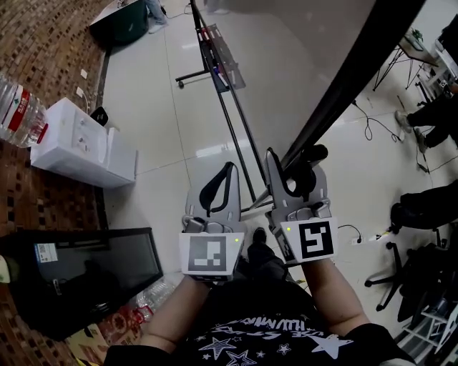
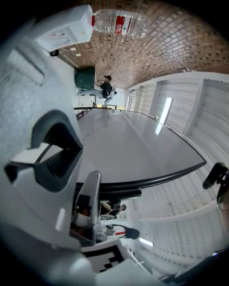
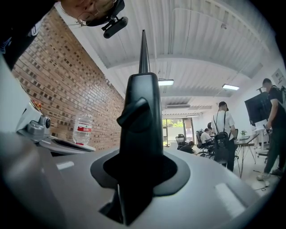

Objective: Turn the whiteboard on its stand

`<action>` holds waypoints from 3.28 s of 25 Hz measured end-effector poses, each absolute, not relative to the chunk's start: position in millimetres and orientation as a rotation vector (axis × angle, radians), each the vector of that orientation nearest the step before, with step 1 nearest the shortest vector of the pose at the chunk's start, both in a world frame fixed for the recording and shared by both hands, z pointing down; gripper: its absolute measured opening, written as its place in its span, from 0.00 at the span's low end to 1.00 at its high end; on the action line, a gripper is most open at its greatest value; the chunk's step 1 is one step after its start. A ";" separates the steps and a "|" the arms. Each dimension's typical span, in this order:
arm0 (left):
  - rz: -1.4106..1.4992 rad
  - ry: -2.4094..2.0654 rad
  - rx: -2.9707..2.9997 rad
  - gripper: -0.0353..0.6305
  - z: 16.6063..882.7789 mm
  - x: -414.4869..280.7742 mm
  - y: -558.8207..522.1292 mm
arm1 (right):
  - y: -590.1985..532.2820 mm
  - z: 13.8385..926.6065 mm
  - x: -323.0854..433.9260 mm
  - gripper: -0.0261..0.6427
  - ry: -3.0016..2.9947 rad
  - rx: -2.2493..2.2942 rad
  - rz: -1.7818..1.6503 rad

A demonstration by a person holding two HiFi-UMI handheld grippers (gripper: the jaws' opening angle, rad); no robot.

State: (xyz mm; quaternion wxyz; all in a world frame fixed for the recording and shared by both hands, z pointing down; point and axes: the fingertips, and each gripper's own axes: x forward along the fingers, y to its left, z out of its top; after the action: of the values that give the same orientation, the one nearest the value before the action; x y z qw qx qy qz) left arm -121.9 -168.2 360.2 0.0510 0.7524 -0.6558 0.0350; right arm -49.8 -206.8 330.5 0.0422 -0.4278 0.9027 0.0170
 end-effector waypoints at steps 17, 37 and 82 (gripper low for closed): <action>0.080 -2.155 2.238 0.06 335.3 -69.9 -107.8 | -144.5 336.1 -18.1 0.25 2.812 -1.293 0.041; 0.151 -2.325 2.090 0.06 335.1 -37.9 -30.3 | -68.7 331.8 20.1 0.26 2.819 -1.225 0.014; 0.050 -1.962 2.392 0.06 349.2 64.2 112.0 | 91.0 335.8 101.0 0.25 2.769 -1.274 0.059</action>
State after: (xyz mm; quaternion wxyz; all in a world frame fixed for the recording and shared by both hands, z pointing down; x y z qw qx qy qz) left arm 64.2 112.0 349.2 0.0235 0.7729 -0.6339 0.0161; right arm 101.0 91.0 335.8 0.0463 -0.4175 0.9073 0.0193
